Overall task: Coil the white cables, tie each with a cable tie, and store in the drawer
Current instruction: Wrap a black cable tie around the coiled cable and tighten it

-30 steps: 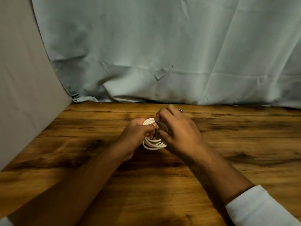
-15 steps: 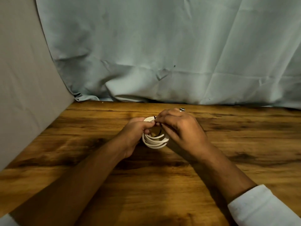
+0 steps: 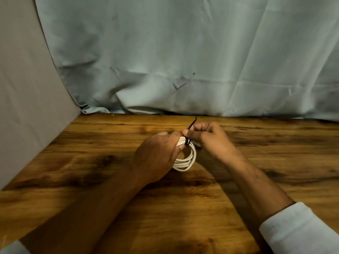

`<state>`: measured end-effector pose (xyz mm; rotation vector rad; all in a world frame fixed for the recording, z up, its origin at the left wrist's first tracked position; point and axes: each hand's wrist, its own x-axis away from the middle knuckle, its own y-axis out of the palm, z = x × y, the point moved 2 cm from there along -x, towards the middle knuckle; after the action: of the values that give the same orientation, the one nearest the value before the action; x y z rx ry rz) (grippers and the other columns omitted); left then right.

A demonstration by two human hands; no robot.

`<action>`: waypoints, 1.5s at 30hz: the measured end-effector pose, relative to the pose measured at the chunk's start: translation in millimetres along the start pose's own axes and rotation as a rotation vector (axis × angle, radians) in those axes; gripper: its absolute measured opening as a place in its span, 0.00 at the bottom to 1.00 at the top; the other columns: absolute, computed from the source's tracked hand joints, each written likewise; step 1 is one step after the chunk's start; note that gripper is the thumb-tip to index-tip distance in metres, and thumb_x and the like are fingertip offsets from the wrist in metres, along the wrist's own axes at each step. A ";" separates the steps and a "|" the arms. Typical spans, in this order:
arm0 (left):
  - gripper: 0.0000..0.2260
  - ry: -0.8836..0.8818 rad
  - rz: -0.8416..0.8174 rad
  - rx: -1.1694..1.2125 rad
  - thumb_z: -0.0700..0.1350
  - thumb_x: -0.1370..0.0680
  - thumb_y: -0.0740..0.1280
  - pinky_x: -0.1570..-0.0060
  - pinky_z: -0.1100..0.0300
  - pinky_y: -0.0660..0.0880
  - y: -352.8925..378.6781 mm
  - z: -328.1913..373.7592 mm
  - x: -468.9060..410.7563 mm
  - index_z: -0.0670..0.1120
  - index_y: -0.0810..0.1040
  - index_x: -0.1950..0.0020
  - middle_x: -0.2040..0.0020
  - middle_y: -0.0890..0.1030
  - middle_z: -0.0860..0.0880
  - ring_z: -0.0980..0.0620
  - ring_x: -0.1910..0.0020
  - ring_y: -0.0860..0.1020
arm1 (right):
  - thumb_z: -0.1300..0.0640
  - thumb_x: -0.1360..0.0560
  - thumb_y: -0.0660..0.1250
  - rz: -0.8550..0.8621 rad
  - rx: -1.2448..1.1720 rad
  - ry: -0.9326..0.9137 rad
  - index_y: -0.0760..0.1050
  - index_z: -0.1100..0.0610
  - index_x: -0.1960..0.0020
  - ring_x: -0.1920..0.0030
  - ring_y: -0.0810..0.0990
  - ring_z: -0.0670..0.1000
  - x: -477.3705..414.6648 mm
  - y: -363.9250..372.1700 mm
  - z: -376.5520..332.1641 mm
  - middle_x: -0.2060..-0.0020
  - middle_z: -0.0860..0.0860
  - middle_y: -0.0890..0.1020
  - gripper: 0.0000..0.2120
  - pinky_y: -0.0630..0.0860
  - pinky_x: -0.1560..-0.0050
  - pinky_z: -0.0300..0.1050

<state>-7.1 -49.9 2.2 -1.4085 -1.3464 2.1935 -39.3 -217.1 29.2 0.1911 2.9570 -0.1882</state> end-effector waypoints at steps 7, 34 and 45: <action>0.13 -0.045 0.022 0.121 0.54 0.17 0.62 0.55 0.52 0.76 -4.9 12.3 0.0 0.56 0.68 0.34 0.47 0.80 0.50 0.49 0.53 0.79 | 0.61 0.30 0.76 -0.064 -0.233 0.387 0.82 0.61 0.60 0.74 0.78 0.48 -7.6 -13.1 18.7 0.70 0.53 0.82 0.04 0.73 0.75 0.37; 0.06 -0.500 -0.036 0.725 0.49 0.16 0.64 0.44 0.45 0.79 1.0 -14.4 -0.3 0.52 0.81 0.44 0.51 0.85 0.53 0.54 0.52 0.83 | 0.60 0.22 0.74 0.150 0.174 -0.299 0.80 0.55 0.48 0.56 0.82 0.45 5.2 -12.0 9.8 0.53 0.49 0.84 0.05 0.79 0.60 0.40; 0.06 -0.718 -0.099 0.961 0.44 0.18 0.66 0.48 0.52 0.78 4.6 -14.9 -2.5 0.49 0.84 0.49 0.54 0.87 0.48 0.50 0.53 0.85 | 0.59 0.27 0.72 -0.052 1.075 -0.586 0.81 0.48 0.47 0.45 0.71 0.48 8.9 7.8 0.5 0.46 0.46 0.72 0.11 0.76 0.50 0.53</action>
<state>7.5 -45.4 -1.7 -0.2101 -0.2747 2.7544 -46.9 -208.4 26.2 0.1436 2.0017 -1.5112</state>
